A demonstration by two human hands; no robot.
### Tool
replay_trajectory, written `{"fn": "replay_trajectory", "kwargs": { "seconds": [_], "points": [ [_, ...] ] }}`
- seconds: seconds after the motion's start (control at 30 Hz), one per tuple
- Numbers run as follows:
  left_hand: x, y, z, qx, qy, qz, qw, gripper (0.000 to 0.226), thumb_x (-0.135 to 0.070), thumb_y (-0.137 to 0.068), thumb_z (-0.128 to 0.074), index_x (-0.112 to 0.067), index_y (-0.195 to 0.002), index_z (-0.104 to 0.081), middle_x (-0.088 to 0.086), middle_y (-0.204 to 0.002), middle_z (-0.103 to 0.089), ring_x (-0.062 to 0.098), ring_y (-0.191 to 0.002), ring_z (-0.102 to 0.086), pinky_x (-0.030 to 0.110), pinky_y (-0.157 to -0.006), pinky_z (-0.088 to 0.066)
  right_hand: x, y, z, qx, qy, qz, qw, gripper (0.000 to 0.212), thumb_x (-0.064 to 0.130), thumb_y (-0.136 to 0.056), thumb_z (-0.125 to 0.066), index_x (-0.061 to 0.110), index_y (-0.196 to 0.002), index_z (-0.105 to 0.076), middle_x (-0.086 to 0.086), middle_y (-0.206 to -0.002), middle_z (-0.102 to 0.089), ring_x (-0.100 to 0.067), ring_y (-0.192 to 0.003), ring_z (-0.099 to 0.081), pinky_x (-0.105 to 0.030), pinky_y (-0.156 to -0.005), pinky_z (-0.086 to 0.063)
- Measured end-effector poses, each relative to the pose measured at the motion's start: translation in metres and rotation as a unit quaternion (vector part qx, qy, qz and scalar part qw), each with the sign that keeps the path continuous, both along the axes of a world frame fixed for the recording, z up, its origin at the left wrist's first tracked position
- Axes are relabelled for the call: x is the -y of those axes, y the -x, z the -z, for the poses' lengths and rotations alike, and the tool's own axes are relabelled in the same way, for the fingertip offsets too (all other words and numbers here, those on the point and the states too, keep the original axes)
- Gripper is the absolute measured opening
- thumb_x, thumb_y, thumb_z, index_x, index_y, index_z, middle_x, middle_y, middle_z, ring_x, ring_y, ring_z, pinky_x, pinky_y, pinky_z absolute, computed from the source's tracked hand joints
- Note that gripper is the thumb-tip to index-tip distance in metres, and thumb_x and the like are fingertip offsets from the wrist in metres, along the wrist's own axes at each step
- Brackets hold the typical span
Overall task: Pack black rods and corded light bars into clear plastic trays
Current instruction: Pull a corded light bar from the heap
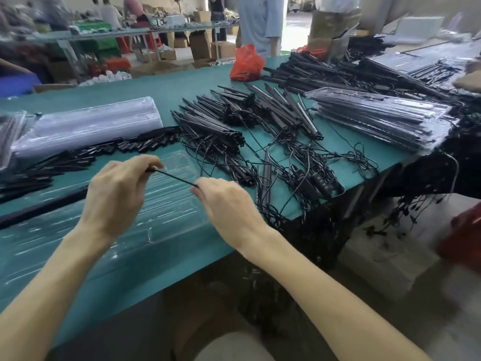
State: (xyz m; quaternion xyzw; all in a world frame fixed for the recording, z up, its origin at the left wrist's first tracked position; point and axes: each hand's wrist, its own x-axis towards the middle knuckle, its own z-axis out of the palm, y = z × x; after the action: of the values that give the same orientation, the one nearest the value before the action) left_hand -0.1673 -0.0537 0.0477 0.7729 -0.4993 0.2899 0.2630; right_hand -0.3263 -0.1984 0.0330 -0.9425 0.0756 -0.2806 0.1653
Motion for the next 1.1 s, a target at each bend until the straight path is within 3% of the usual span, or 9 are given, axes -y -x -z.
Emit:
{"fn": "replay_trajectory", "kwargs": {
  "seconds": [0.13,0.2,0.27,0.43,0.57,0.73,0.87,0.97,1.1],
  "points": [
    [0.009,-0.006,-0.01,0.001,0.019,-0.003,1.0,0.023,-0.003,-0.095,-0.061,-0.014,-0.113,-0.068,0.008,-0.1,-0.076,0.032,-0.085,-0.065,0.041,-0.082,-0.047,0.02,0.032,0.002,-0.033,0.04,0.04,0.998,0.025,0.025,-0.108,-0.041,0.011,-0.108,-0.062,0.0,-0.097,-0.069,-0.019,-0.083,-0.064,-0.035,-0.077,-0.052],
    [0.014,-0.005,-0.011,-0.017,0.018,-0.001,1.0,0.02,-0.009,-0.097,-0.056,-0.014,-0.113,-0.068,0.007,-0.09,-0.074,0.028,-0.076,-0.06,0.041,-0.078,-0.045,0.025,0.04,-0.002,-0.036,0.035,0.046,0.998,0.014,0.011,-0.104,-0.051,0.012,-0.112,-0.062,0.0,-0.103,-0.071,-0.02,-0.087,-0.069,-0.038,-0.075,-0.056],
    [0.018,-0.004,-0.01,-0.042,0.001,0.011,0.999,0.022,-0.018,-0.101,-0.049,-0.015,-0.113,-0.066,0.0,-0.076,-0.066,0.021,-0.067,-0.053,0.037,-0.071,-0.04,0.033,0.039,-0.011,-0.014,0.016,0.065,0.998,0.025,-0.001,-0.1,-0.053,0.012,-0.118,-0.063,-0.003,-0.109,-0.073,-0.023,-0.092,-0.072,-0.042,-0.076,-0.059],
    [0.019,0.0,0.003,-0.108,-0.08,0.098,0.986,0.029,-0.032,-0.103,-0.041,-0.014,-0.112,-0.061,-0.007,-0.07,-0.061,0.017,-0.06,-0.057,0.036,-0.058,-0.045,0.052,0.03,-0.032,0.041,-0.013,0.092,0.995,0.023,0.0,-0.101,-0.053,0.009,-0.117,-0.067,-0.007,-0.112,-0.074,-0.021,-0.092,-0.072,-0.04,-0.075,-0.06],
    [0.013,0.004,0.018,-0.136,-0.13,0.114,0.975,0.025,-0.031,-0.104,-0.045,-0.014,-0.11,-0.061,-0.009,-0.075,-0.063,0.018,-0.07,-0.062,0.042,-0.068,-0.05,0.053,0.028,-0.039,0.041,-0.084,0.047,0.995,0.02,0.017,-0.103,-0.054,0.009,-0.112,-0.07,-0.01,-0.093,-0.076,-0.026,-0.079,-0.072,-0.042,-0.072,-0.059],
    [0.012,0.013,0.025,-0.126,-0.151,0.12,0.973,0.027,-0.038,-0.103,-0.046,-0.017,-0.101,-0.063,-0.013,-0.078,-0.063,0.014,-0.074,-0.059,0.034,-0.077,-0.046,0.063,0.045,-0.029,-0.016,-0.186,0.009,0.982,0.021,0.022,-0.103,-0.056,0.015,-0.099,-0.075,0.016,-0.057,-0.061,-0.014,-0.047,-0.051,-0.031,-0.052,-0.048],
    [0.012,0.014,0.026,-0.088,-0.168,0.133,0.973,0.024,-0.035,-0.098,-0.055,-0.016,-0.101,-0.069,-0.012,-0.086,-0.065,0.014,-0.08,-0.06,0.034,-0.085,-0.046,0.07,0.072,-0.011,-0.134,-0.221,0.028,0.966,0.022,0.018,-0.102,-0.057,0.014,-0.091,-0.076,-0.005,-0.059,-0.061,-0.009,-0.051,-0.052,-0.026,-0.068,-0.051],
    [0.016,0.018,0.028,-0.052,-0.187,0.137,0.971,0.024,-0.034,-0.1,-0.054,-0.014,-0.1,-0.067,-0.007,-0.089,-0.062,0.017,-0.082,-0.057,0.034,-0.085,-0.045,0.071,0.08,-0.024,-0.142,-0.262,0.039,0.954,0.021,0.017,-0.1,-0.059,0.014,-0.088,-0.076,-0.002,-0.056,-0.061,-0.004,-0.047,-0.051,-0.016,-0.054,-0.046],
    [0.024,0.028,0.027,-0.069,-0.163,0.16,0.971,0.025,-0.033,-0.102,-0.051,-0.012,-0.097,-0.064,-0.008,-0.086,-0.059,0.015,-0.078,-0.053,0.035,-0.08,-0.045,0.066,0.081,-0.071,-0.055,-0.35,-0.015,0.935,0.019,0.018,-0.1,-0.061,0.012,-0.091,-0.076,0.002,-0.055,-0.059,-0.005,-0.043,-0.047,-0.011,-0.041,-0.036]
  ]
}}
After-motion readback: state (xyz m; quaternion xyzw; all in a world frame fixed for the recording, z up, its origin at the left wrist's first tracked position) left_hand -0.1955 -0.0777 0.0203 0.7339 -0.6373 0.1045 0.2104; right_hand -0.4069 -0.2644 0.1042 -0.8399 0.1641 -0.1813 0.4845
